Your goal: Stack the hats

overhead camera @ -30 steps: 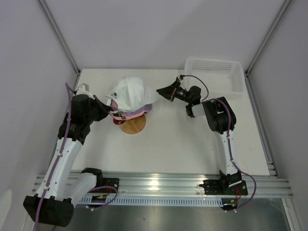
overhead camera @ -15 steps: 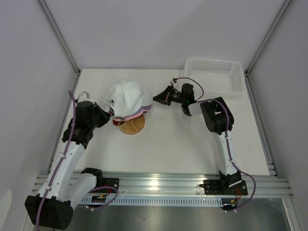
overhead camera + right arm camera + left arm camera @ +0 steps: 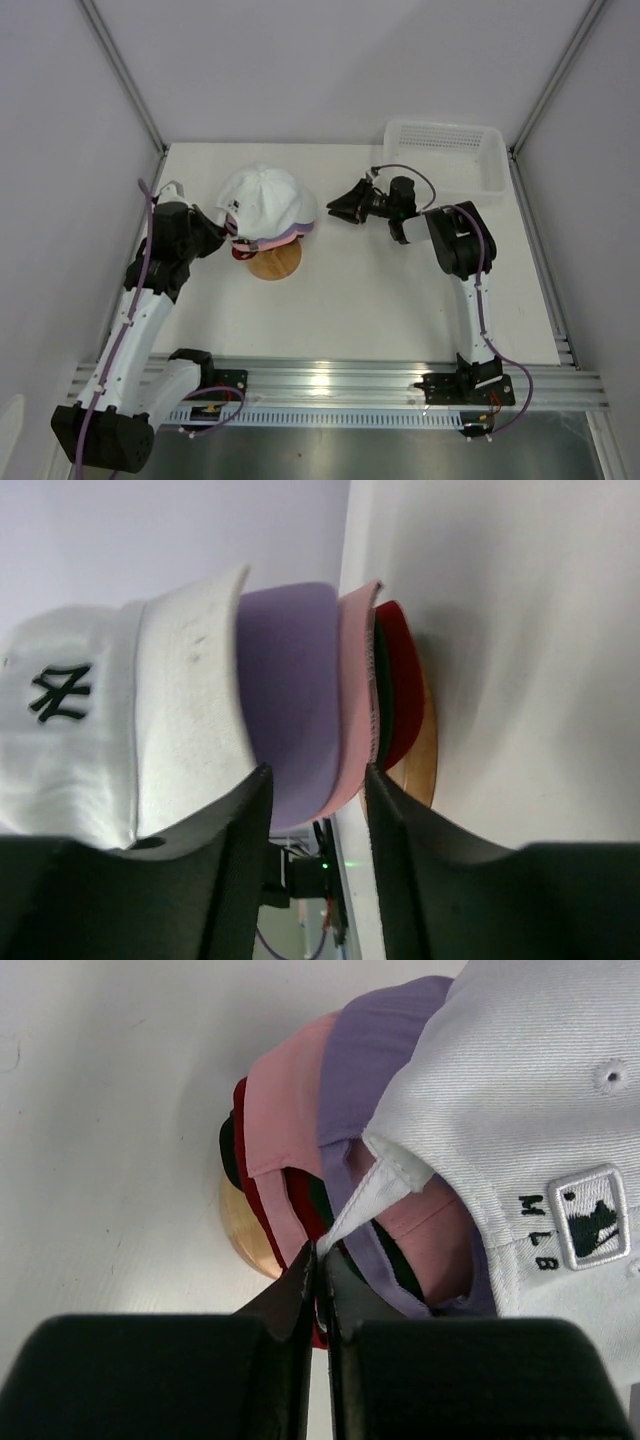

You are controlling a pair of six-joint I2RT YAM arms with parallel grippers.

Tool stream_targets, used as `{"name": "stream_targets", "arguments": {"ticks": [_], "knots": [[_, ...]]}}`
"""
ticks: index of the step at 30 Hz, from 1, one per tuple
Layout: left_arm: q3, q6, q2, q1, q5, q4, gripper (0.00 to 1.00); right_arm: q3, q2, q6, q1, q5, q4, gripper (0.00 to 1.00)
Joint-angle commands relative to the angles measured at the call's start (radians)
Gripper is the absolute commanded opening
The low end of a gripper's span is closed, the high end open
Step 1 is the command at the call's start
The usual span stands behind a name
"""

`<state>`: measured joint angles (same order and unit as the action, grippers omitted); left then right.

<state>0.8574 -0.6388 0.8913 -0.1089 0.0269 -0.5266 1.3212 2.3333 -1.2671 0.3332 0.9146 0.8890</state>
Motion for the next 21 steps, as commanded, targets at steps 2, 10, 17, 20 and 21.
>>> {"name": "stream_targets", "arguments": {"ticks": [2, 10, 17, 20, 21], "knots": [[0.063, 0.054, 0.035, 0.009, 0.008, -0.024, 0.11, -0.051, -0.129, -0.075, -0.003, 0.004, 0.215, 0.51], [0.132, 0.087, 0.051, 0.031, 0.056, -0.004, 0.36, -0.030, -0.166, -0.083, 0.013, -0.040, 0.238, 0.68], [0.207, 0.113, 0.066, 0.080, 0.042, 0.039, 0.48, 0.029, -0.184, 0.007, 0.035, -0.046, 0.113, 0.68], [0.221, 0.133, 0.107, 0.080, -0.027, 0.083, 0.49, 0.049, -0.193, 0.060, 0.044, -0.060, 0.044, 0.68], [0.224, 0.145, 0.121, 0.080, -0.062, 0.092, 0.47, 0.058, -0.195, 0.070, 0.046, -0.062, 0.009, 0.68]]}}
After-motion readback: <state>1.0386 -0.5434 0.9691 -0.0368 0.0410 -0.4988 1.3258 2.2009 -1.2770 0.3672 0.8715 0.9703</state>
